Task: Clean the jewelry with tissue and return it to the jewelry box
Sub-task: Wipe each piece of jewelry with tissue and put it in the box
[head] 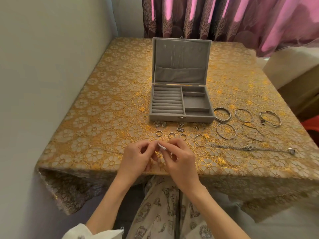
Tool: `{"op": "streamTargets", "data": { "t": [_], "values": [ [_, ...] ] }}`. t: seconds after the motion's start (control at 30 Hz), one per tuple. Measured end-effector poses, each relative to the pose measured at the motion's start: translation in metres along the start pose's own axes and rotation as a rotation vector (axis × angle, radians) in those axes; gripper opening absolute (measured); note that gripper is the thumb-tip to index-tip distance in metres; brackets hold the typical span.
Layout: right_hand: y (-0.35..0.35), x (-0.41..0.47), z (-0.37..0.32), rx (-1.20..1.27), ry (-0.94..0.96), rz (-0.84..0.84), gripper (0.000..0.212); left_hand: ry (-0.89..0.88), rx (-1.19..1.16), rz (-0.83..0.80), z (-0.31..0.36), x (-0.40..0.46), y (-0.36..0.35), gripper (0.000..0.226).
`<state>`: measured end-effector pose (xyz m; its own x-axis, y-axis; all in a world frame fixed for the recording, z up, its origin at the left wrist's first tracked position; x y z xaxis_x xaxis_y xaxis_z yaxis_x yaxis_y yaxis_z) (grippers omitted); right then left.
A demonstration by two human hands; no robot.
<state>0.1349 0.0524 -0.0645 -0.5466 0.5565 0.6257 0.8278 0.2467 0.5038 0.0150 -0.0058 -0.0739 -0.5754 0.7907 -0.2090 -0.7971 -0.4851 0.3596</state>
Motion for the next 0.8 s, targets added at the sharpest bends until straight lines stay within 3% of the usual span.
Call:
{"op": "streamTargets", "data": {
  "t": [0.1, 0.27, 0.57, 0.73, 0.8],
  "values": [
    [-0.002, -0.01, 0.005, -0.019, -0.05, -0.041, 0.024, -0.008, -0.009, 0.029, 0.0, -0.002, 0.0, 0.033],
    [0.015, -0.008, 0.017, 0.082, -0.273, 0.08, 0.018, 0.0, -0.022, 0.044, -0.004, -0.001, -0.001, 0.032],
    [-0.006, -0.007, -0.003, 0.038, -0.028, -0.054, 0.024, -0.068, 0.011, 0.048, -0.001, -0.003, -0.001, 0.029],
    [-0.009, -0.011, 0.011, 0.491, -0.452, -0.074, 0.029, -0.101, 0.056, 0.048, -0.005, -0.002, -0.002, 0.021],
    [-0.014, -0.013, 0.016, 0.812, -0.65, -0.109, 0.021, -0.116, 0.09, 0.054, -0.006, 0.0, -0.001, 0.021]
  ]
}}
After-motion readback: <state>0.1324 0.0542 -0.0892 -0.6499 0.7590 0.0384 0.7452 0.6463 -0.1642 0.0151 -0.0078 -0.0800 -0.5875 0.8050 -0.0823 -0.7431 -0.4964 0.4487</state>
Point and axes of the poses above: each hand's wrist, its own x-axis towards the middle knuckle, its own y-axis out of the back of the hand, z = x × y, the point moved 6 cm from there along x, towards the middle knuckle, and after that the axes turned 14 degrees about y, right-handed, at the moved point
